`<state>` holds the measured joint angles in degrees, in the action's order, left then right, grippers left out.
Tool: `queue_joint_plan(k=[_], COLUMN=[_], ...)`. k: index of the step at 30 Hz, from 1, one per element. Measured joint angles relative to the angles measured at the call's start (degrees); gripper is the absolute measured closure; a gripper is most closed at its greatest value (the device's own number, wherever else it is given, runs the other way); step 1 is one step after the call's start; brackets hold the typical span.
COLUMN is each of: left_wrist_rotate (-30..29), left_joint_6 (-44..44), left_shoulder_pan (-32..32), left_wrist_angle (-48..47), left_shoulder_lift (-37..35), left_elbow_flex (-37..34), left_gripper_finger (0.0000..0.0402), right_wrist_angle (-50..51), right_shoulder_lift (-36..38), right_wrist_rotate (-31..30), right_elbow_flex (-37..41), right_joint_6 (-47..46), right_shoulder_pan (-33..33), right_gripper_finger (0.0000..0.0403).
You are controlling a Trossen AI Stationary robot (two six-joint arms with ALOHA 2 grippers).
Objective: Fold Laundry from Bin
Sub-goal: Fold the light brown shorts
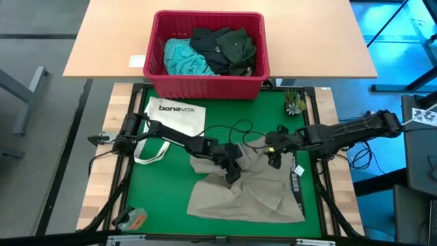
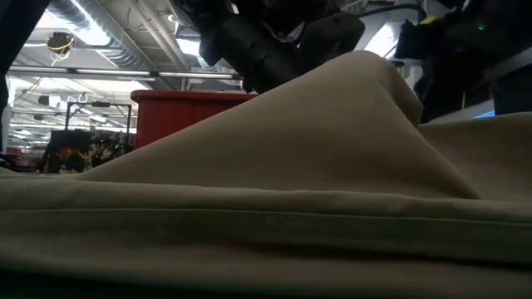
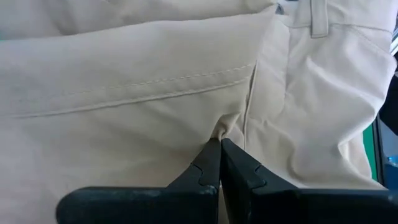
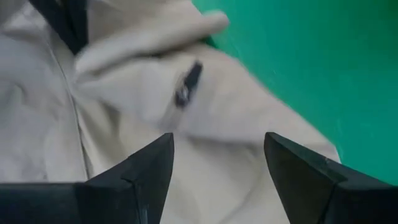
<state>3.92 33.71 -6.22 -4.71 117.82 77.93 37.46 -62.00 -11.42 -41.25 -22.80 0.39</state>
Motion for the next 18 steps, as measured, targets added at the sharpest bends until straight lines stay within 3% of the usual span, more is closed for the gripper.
queue_joint_plan(k=[9, 18], left_wrist_rotate=[2.1, 10.6], left_joint_6=[-4.8, -4.0], left_shoulder_pan=[0.2, 2.3], left_wrist_angle=[2.4, 4.5], left_shoulder_lift=[0.0, -0.1], left_elbow_flex=[0.0, 0.0], left_gripper_finger=[0.0383, 0.0300], right_wrist_angle=[-11.3, -11.6], right_shoulder_lift=[-3.5, -9.1], right_wrist_rotate=[3.8, 5.0], right_elbow_flex=[3.2, 5.5], right_joint_6=[2.2, 2.2], right_shoulder_pan=[0.0, 0.0], right_gripper_finger=[0.0152, 0.0152])
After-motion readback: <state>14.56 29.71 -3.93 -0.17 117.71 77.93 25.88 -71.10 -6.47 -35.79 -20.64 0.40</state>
